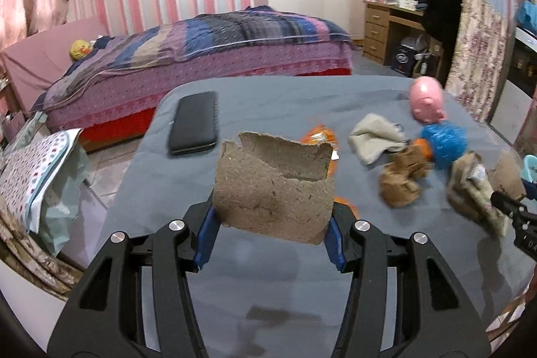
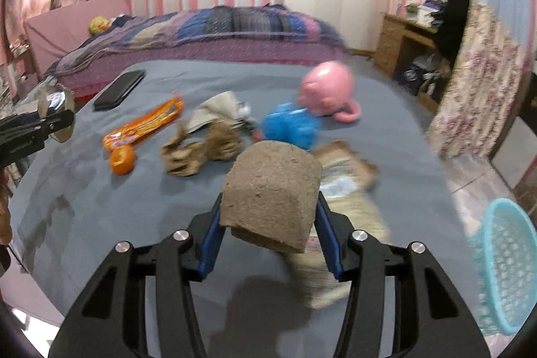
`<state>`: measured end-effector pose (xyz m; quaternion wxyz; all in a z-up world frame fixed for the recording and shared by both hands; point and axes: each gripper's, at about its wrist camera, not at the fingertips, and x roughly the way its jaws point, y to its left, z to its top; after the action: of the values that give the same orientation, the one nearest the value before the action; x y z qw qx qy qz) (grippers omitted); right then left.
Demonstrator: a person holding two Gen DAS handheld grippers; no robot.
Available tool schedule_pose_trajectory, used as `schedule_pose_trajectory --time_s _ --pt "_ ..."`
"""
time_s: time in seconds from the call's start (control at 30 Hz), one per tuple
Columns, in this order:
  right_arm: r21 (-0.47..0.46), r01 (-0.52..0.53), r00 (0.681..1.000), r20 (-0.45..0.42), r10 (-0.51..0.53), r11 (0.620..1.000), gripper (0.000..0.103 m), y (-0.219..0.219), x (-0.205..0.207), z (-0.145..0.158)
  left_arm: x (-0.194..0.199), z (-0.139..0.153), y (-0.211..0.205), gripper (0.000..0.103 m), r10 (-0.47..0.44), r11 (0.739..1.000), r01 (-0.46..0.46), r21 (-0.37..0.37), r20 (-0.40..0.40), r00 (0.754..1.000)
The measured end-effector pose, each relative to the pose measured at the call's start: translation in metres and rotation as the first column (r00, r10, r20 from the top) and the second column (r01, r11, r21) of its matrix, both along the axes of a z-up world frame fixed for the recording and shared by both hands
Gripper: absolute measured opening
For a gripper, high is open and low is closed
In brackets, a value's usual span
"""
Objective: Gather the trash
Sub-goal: 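Carry both cardboard pieces over the blue basket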
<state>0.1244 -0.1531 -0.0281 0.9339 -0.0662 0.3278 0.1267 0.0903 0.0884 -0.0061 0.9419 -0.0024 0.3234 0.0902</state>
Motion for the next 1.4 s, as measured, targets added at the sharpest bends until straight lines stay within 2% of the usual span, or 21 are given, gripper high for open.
schedule_pose_trajectory --time_s 0.13,0.4,0.6,0.8,0.93,1.03,1.13,1.3,1.4 --pt "-0.015 0.087 0.995 0.043 -0.086 0.996 0.05 -0.048 -0.009 0.015 0.004 0.01 -0.031 0.052 -0.054 0.998 0.055 -0.006 0.023 0.998" --pt "0.02 0.246 0.967 0.064 -0.247 0.969 0.051 -0.134 -0.013 0.027 0.022 0.025 -0.114 0.052 -0.188 0.982 0.188 0.014 0.057 0.98" --pt "0.069 0.371 0.926 0.051 -0.374 0.926 0.05 -0.199 -0.013 0.025 0.037 0.028 -0.179 0.052 -0.285 0.959 0.285 0.007 0.061 0.957" --pt "0.078 0.495 0.867 0.028 -0.498 0.865 0.051 -0.26 -0.017 0.015 0.053 0.027 -0.239 0.052 -0.376 0.926 0.377 -0.014 0.04 0.926" --pt "0.099 0.578 0.813 0.005 -0.582 0.81 0.051 -0.299 -0.023 0.008 0.063 0.033 -0.28 0.052 -0.429 0.901 0.431 -0.05 0.053 0.902" --pt "0.101 0.63 0.774 0.001 -0.634 0.77 0.051 -0.321 -0.026 0.005 0.066 0.04 -0.316 0.052 -0.474 0.878 0.477 -0.044 0.065 0.878" --pt "0.106 0.653 0.754 -0.001 -0.656 0.75 0.05 -0.335 -0.029 0.004 0.071 0.044 -0.36 0.052 -0.542 0.837 0.545 -0.052 0.056 0.838" --pt "0.083 0.684 0.727 -0.002 -0.687 0.724 0.05 -0.357 -0.036 -0.003 0.071 0.048 -0.417 0.052 -0.606 0.79 0.61 -0.063 0.071 0.792" --pt "0.087 0.717 0.695 -0.013 -0.719 0.692 0.05 -0.377 -0.045 -0.008 0.069 0.045 -0.447 0.052 -0.647 0.755 0.652 -0.069 0.09 0.758"
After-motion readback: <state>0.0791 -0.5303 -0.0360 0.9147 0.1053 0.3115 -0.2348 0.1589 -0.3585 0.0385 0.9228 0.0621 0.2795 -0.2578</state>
